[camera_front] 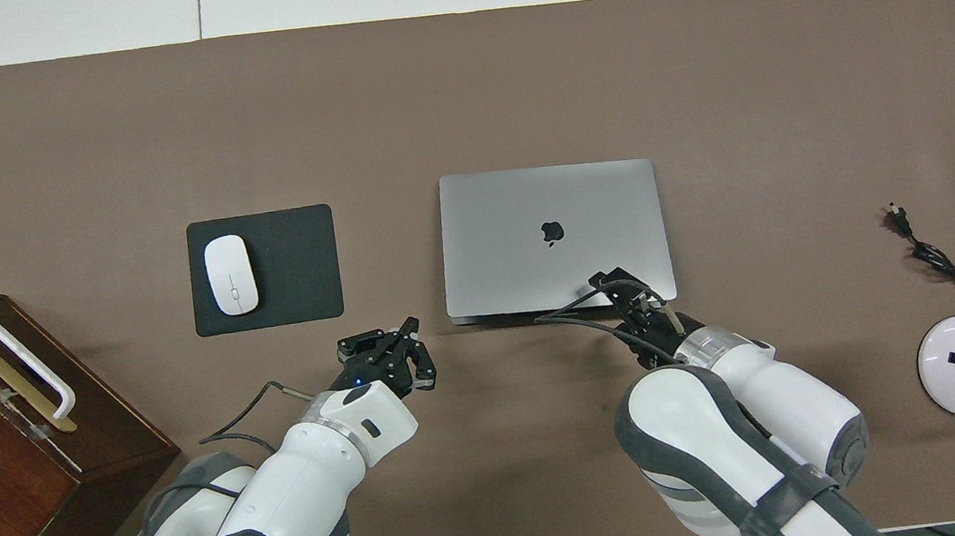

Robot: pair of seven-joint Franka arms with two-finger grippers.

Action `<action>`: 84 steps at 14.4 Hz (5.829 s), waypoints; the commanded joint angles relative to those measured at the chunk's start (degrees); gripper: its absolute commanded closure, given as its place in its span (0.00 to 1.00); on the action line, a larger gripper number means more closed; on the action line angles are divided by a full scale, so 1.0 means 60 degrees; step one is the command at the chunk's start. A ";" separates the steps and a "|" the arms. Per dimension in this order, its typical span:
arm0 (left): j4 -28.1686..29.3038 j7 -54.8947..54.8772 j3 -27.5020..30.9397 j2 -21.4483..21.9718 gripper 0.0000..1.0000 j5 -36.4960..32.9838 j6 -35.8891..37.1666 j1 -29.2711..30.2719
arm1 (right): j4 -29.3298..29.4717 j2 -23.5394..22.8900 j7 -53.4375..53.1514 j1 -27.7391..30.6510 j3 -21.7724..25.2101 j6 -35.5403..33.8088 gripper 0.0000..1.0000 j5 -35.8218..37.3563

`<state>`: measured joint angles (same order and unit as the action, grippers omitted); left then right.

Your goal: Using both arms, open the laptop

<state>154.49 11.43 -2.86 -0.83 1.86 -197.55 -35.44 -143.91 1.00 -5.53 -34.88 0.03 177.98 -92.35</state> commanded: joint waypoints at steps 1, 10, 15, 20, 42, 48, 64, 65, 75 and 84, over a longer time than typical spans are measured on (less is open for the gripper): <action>0.0136 -0.0045 0.0154 -0.0242 1.00 0.0130 -0.0502 -0.0420 | 0.0371 -0.0196 0.0512 0.0289 0.0024 -0.0045 0.00 -0.0282; -0.0156 -0.1070 0.0169 -0.0885 1.00 0.0130 -0.0487 -0.0904 | 0.1002 -0.0504 0.0761 0.0598 0.0024 -0.0060 0.00 -0.0253; -0.0904 -0.1085 0.0184 -0.1501 1.00 0.0144 -0.0487 -0.1109 | 0.1002 -0.0519 0.0849 0.0598 0.0024 -0.0045 0.00 -0.0268; -0.1416 -0.1114 0.0213 -0.1897 1.00 0.0173 -0.0487 -0.1109 | 0.1002 -0.0519 0.0864 0.0598 0.0024 -0.0060 0.00 -0.0253; -0.1813 -0.2301 0.0433 -0.2557 1.00 0.0159 -0.0487 -0.1021 | 0.3080 -0.1367 0.1112 0.0891 0.0024 -0.0104 0.00 -0.0253; -0.1798 -0.2315 0.0433 -0.2557 1.00 0.0159 -0.0487 -0.1021 | 0.4355 -0.1763 0.1287 0.1125 0.0038 -0.0104 0.00 -0.0150; -0.1769 -0.2315 0.0462 -0.2557 1.00 0.0159 -0.0487 -0.1007 | 0.6728 -0.3344 0.1581 0.2165 0.0053 -0.0939 0.00 0.0083; -0.1769 -0.2315 0.0462 -0.2557 1.00 0.0159 -0.0487 -0.1007 | 0.6875 -0.3491 0.1581 0.2165 0.0039 -0.0939 0.00 0.0098; -0.1710 -0.2315 0.0462 -0.2557 1.00 0.0159 -0.0487 -0.1007 | 0.7697 -0.4152 0.1494 0.2165 0.0038 -0.0909 0.00 0.0421; -0.1783 -0.2257 0.0462 -0.2381 1.00 0.0788 -0.0444 -0.0963 | 0.6597 -0.1240 0.0762 0.1975 -0.0035 -0.0894 0.00 0.0406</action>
<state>143.99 -0.90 -0.69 -14.52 4.54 -199.53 -40.91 -101.33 -12.14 0.99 -23.10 0.27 173.11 -90.73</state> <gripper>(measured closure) 0.991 0.000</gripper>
